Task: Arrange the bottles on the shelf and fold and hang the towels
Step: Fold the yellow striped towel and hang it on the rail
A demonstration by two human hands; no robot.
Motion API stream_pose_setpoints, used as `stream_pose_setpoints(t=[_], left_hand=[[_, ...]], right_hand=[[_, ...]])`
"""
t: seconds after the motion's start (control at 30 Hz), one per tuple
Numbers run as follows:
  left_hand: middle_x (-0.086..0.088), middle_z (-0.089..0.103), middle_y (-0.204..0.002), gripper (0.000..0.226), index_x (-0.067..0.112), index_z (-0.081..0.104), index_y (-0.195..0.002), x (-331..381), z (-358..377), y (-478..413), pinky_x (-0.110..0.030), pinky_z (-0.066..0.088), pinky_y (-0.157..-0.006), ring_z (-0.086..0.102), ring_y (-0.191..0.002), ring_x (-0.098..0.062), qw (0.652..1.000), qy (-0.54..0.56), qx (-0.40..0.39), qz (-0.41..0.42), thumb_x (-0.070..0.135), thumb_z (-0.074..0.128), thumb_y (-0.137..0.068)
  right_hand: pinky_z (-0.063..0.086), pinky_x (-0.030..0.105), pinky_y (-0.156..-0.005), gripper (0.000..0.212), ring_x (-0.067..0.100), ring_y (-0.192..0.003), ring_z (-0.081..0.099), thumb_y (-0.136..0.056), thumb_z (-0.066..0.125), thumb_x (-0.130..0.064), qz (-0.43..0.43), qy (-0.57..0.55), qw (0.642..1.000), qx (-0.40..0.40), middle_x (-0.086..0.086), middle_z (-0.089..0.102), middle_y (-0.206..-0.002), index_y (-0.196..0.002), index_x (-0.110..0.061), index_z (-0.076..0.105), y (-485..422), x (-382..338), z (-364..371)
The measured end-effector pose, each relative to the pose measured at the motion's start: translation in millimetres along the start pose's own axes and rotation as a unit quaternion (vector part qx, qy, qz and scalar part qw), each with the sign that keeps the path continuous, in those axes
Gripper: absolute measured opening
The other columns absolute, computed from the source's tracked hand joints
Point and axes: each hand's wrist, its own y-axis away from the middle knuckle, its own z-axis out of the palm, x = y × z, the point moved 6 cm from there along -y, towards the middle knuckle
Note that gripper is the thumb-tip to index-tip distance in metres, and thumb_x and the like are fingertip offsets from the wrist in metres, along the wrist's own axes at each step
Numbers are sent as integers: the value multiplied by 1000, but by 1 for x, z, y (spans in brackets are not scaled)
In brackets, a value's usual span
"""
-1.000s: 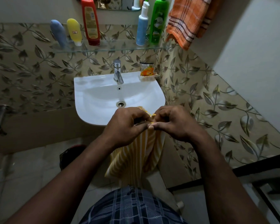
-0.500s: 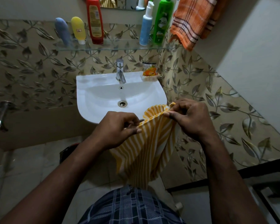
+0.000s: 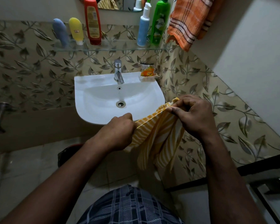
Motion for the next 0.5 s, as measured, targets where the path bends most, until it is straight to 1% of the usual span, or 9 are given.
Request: stream_pose_setpoints(t=[0.03, 0.1, 0.17, 0.27, 0.33, 0.37, 0.43, 0.47, 0.5], left_hand=[[-1, 51, -106, 17, 21, 69, -100, -1, -1, 1, -39, 45, -82, 58, -84, -26, 999, -42, -5, -9, 24, 53, -103], [1, 52, -100, 22, 22, 71, -98, -8, 0, 3, -40, 36, -83, 59, -87, -24, 992, -122, 7, -29, 33, 52, -103], [5, 52, -94, 25, 22, 73, -96, -20, 0, 5, -41, 36, -86, 59, -90, -23, 987, -149, 25, -54, 35, 52, -101], [9, 52, -94, 36, 23, 75, -99, -31, 4, 8, -39, 38, -86, 58, -98, -22, 989, -135, 30, -59, 47, 48, -103], [9, 56, -99, 46, 24, 75, -100, -34, 10, 8, -39, 37, -83, 57, -101, -21, 990, -128, 23, -60, 58, 44, -103], [9, 58, -101, 54, 25, 75, -99, -36, 15, 8, -39, 35, -80, 56, -102, -20, 990, -120, 20, -64, 64, 38, -102], [10, 56, -92, 75, 25, 74, -94, -41, 20, 9, -38, 34, -76, 55, -96, -19, 994, -82, 19, -75, 76, 19, -97], [11, 54, -86, 87, 25, 74, -92, -44, 20, 11, -38, 38, -74, 55, -91, -18, 996, -47, 28, -73, 83, 9, -92], [11, 53, -81, 94, 26, 75, -90, -48, 20, 14, -38, 42, -71, 55, -86, -18, 997, -6, 49, -63, 88, 4, -88]], right_hand=[[56, 28, -75, 16, 10, -82, 69, -79, 90, -24, 2, -1, 1000, 4, -4, 74, -87, -81, -11, 81, 0, -1, -2], [57, 25, -76, 15, 5, -82, 68, -80, 89, -23, 13, -3, 1000, 13, -8, 71, -88, -83, -11, 81, -1, 1, -7], [58, 24, -78, 13, 2, -84, 67, -81, 88, -22, 31, 0, 999, 31, -10, 70, -89, -84, -13, 80, -2, 5, -15], [58, 27, -79, 12, -2, -82, 65, -82, 88, -24, 45, 10, 997, 54, -10, 70, -86, -83, -15, 80, -2, 10, -21], [57, 27, -78, 12, -2, -81, 65, -82, 87, -25, 52, 12, 996, 68, -11, 69, -86, -84, -16, 80, -2, 12, -22], [56, 27, -78, 12, 0, -79, 65, -83, 87, -25, 55, 15, 995, 77, -10, 69, -86, -84, -16, 80, -2, 12, -23], [55, 26, -78, 14, 5, -78, 65, -84, 86, -27, 65, 23, 992, 102, -7, 71, -87, -85, -15, 80, -4, 16, -29], [55, 25, -77, 14, 4, -77, 65, -84, 85, -28, 76, 23, 990, 114, -7, 71, -86, -86, -15, 80, -5, 19, -32], [56, 25, -76, 15, 2, -76, 65, -84, 85, -29, 89, 23, 988, 123, -7, 71, -85, -86, -16, 80, -6, 23, -36]])
